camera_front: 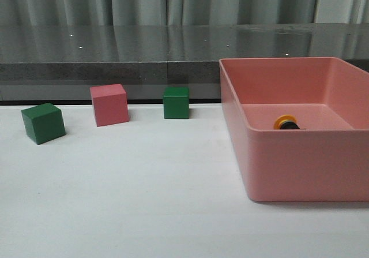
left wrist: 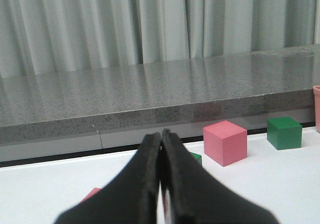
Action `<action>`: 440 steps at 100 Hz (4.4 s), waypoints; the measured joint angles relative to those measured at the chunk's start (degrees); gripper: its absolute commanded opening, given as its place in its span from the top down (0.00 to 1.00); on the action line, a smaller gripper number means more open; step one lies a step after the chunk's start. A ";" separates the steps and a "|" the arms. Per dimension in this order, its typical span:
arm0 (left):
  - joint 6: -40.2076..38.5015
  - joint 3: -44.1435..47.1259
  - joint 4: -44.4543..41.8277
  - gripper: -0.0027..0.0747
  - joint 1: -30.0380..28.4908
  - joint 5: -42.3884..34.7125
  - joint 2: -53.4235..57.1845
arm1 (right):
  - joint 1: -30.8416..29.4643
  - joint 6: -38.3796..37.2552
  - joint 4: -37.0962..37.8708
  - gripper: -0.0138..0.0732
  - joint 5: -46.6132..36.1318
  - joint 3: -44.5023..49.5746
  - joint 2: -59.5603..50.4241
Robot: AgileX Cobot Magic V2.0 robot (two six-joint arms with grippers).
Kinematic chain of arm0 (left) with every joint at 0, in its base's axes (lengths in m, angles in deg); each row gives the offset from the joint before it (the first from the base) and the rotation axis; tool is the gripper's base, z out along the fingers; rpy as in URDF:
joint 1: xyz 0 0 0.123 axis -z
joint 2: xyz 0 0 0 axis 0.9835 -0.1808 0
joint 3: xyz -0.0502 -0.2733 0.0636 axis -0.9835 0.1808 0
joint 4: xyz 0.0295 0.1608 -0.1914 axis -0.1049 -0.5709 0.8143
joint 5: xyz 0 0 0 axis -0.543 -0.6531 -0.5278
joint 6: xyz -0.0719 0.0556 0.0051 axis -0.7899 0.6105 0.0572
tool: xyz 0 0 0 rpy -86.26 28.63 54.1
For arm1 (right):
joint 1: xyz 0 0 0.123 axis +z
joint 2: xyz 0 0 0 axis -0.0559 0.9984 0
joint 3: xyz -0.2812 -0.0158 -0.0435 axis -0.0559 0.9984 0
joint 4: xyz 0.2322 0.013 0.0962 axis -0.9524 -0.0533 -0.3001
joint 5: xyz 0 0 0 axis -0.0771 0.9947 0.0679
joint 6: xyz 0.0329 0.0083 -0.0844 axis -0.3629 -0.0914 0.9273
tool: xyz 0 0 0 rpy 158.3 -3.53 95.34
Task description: Place and stand button with both arms
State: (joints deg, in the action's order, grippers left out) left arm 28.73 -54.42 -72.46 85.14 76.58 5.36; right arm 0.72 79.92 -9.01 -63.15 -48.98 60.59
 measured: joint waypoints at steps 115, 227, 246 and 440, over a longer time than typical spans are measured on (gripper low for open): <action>0.00 0.00 0.00 0.99 0.00 0.00 0.00 | 7.99 20.20 -0.19 0.10 -9.93 -10.34 52.52; 0.00 0.00 0.00 0.99 0.00 0.00 0.00 | 29.81 50.58 -0.40 0.88 13.77 -38.52 56.46; 0.00 0.00 0.00 0.99 0.00 0.00 0.00 | 34.82 58.48 -0.48 0.88 15.73 -44.98 66.92; 0.00 0.00 0.00 0.99 0.00 0.00 0.00 | 3.38 35.25 -0.27 0.91 3.97 -4.58 10.38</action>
State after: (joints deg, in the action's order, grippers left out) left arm 28.73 -54.42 -72.46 85.14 76.58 5.36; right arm 4.09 115.17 -9.28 -59.18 -53.56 70.97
